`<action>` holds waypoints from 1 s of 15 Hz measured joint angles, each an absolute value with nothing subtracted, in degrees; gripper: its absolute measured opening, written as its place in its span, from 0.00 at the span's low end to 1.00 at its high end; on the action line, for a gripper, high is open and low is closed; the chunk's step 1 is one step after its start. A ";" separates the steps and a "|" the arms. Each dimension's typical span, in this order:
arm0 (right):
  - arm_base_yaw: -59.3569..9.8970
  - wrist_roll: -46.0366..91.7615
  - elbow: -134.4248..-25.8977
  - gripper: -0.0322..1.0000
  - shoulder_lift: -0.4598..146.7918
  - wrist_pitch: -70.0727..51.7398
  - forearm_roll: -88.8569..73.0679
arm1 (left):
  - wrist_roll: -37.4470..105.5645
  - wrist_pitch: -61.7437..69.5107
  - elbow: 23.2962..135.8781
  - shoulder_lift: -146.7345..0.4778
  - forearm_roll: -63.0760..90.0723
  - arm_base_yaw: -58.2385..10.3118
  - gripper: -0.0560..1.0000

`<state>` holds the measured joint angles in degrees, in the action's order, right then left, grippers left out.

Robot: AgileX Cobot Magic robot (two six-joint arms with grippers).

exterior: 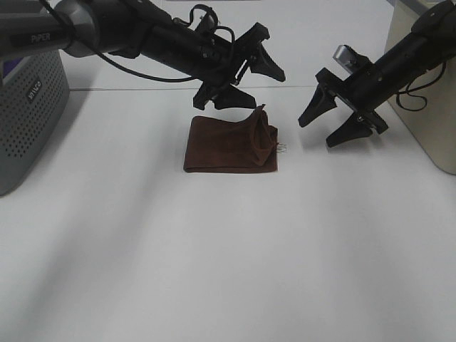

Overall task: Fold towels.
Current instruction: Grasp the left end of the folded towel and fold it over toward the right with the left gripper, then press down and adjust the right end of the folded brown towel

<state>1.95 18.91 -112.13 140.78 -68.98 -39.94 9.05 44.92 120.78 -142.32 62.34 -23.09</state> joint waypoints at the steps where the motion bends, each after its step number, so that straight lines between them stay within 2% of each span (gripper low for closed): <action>1: 1.95 19.42 -112.13 0.72 140.49 -68.98 -42.00 | 11.00 45.03 120.78 -141.86 61.54 -22.35 0.69; 5: 0.74 21.77 -112.13 0.72 136.54 -68.98 -50.48 | 11.97 46.75 120.95 -141.00 53.11 -16.73 0.69; 12: -15.81 21.89 -112.53 0.72 135.16 -65.72 -52.31 | 1.78 49.68 120.95 -141.00 28.93 -14.15 0.69; 15: -18.05 21.83 -112.53 0.72 135.45 -59.76 -52.02 | -4.07 52.88 120.95 -141.00 21.77 -12.95 0.69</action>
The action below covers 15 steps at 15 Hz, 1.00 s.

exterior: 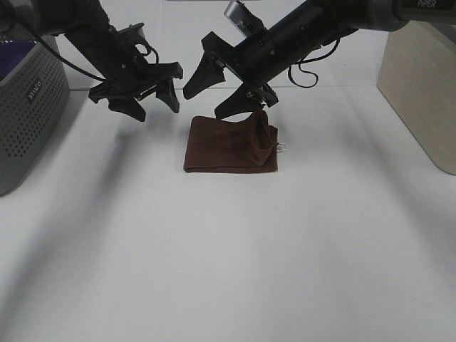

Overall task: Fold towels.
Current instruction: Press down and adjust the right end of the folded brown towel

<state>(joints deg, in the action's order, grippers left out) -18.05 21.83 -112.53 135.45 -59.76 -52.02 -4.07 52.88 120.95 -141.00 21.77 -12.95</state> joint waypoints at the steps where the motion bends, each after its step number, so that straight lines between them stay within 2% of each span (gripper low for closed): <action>1: -18.05 21.83 -112.53 0.72 135.91 -58.04 -51.91 | -5.39 53.74 120.95 -141.00 20.34 -12.26 0.69; 7: -17.48 17.88 -112.53 0.71 138.88 -52.94 -42.91 | -6.30 55.92 120.95 -141.00 19.02 -11.57 0.69; 15: -8.25 15.87 -112.47 0.67 140.60 -56.21 -40.74 | -6.42 57.07 120.95 -141.00 19.02 -11.57 0.69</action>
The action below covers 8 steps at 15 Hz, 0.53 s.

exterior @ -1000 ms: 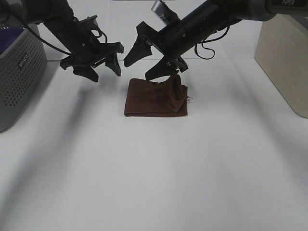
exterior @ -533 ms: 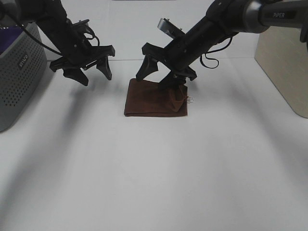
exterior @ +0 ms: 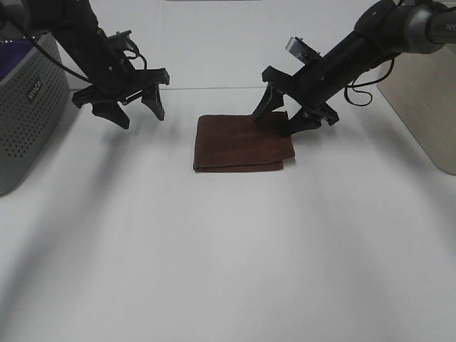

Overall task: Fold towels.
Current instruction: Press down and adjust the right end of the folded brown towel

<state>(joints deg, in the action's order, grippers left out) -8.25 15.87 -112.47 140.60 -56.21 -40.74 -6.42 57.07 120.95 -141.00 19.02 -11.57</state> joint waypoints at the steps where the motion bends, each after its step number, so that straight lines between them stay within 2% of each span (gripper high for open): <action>1: -8.08 15.87 -112.47 0.67 140.60 -56.44 -40.51 | -6.53 57.12 120.95 -141.00 19.02 -11.57 0.69; 8: -7.96 12.32 -112.47 0.67 140.60 -55.63 -34.32 | -6.53 57.41 120.95 -141.00 19.02 -11.57 0.69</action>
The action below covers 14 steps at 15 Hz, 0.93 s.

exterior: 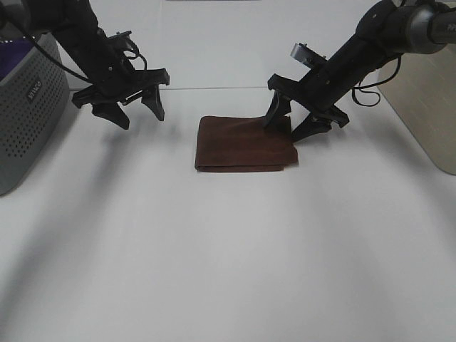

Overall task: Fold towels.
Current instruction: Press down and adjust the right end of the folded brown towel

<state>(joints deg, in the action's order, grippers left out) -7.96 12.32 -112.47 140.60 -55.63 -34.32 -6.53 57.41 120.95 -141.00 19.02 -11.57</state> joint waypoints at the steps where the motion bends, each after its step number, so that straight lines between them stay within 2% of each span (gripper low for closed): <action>1: -7.96 12.26 -112.47 0.67 140.60 -55.58 -33.80 | -6.53 57.47 120.95 -141.00 19.02 -11.57 0.69; 8: -7.96 11.29 -112.41 0.67 135.73 -60.22 -33.12 | -2.12 63.14 121.47 -133.56 18.51 -11.57 0.69; 14: -8.48 6.42 -112.41 0.67 128.51 -68.87 -21.77 | -2.12 69.44 121.64 -121.01 11.00 -11.57 0.69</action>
